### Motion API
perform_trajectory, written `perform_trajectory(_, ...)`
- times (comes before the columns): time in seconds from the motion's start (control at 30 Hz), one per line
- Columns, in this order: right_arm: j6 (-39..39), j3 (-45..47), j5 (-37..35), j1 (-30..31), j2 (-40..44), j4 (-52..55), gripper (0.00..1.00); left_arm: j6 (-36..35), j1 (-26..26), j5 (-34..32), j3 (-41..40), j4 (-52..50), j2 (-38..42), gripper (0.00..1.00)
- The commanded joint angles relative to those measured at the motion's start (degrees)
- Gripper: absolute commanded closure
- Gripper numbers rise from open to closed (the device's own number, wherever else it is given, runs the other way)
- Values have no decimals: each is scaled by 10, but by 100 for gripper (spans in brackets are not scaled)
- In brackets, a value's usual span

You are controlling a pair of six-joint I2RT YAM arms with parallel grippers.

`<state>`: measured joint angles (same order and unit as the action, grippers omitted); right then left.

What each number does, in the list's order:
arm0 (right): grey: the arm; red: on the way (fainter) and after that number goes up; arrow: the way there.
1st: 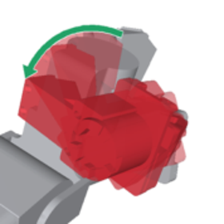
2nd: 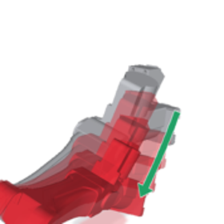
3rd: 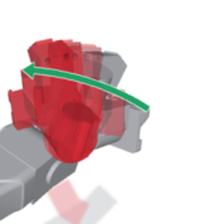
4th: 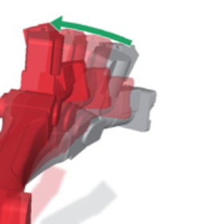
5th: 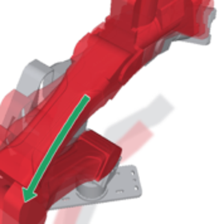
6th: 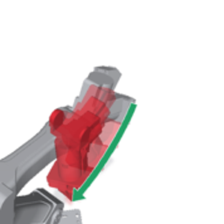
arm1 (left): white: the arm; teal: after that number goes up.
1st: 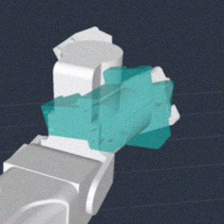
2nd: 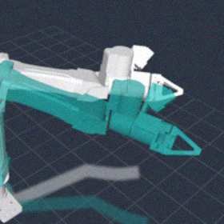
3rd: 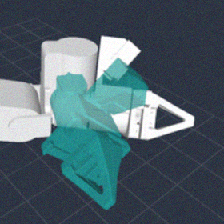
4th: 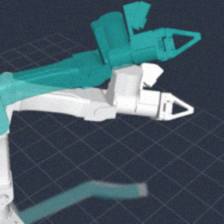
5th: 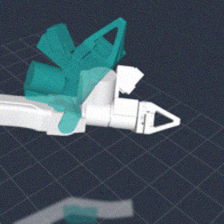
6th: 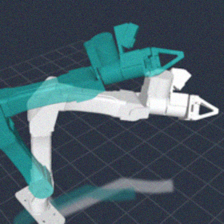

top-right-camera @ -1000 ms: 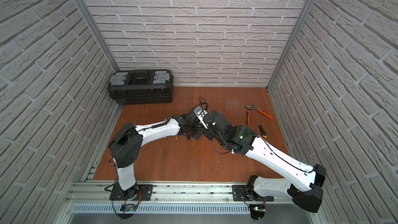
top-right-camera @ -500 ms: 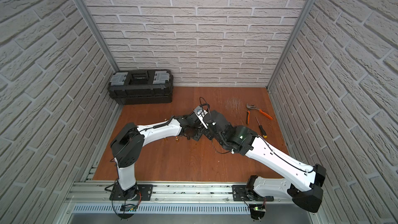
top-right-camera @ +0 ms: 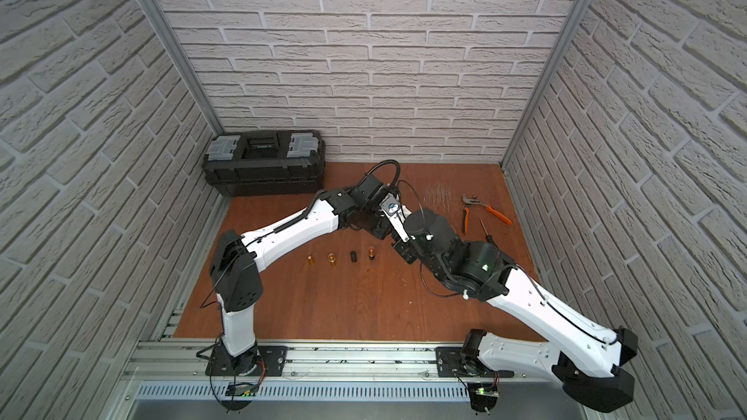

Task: Open the lipstick cap
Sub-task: Place the lipstick at the center of the board, then pick up the lipstick at the center of the board.

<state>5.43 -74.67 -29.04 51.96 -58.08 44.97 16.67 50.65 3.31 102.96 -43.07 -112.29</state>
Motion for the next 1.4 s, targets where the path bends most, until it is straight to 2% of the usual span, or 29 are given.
perform_trajectory(0.0, -13, -18, -11, 1, 35, 18, 63, -35, 25, 22, 43, -56, -64, 51)
perform_trajectory(0.23, -24, 10, -16, 1, 66, 16, 61, -57, 58, 7, 130, -90, -139, 51)
perform_trajectory(0.8, -33, 29, -17, 0, 60, 20, 61, -60, 71, -11, 215, -118, -227, 51)
perform_trajectory(1.07, -33, 36, -19, 0, 62, 15, 61, -57, 71, -15, 215, -116, -233, 57)
perform_trajectory(1.37, -32, 37, -19, 0, 60, 14, 61, -55, 71, -10, 215, -116, -237, 69)
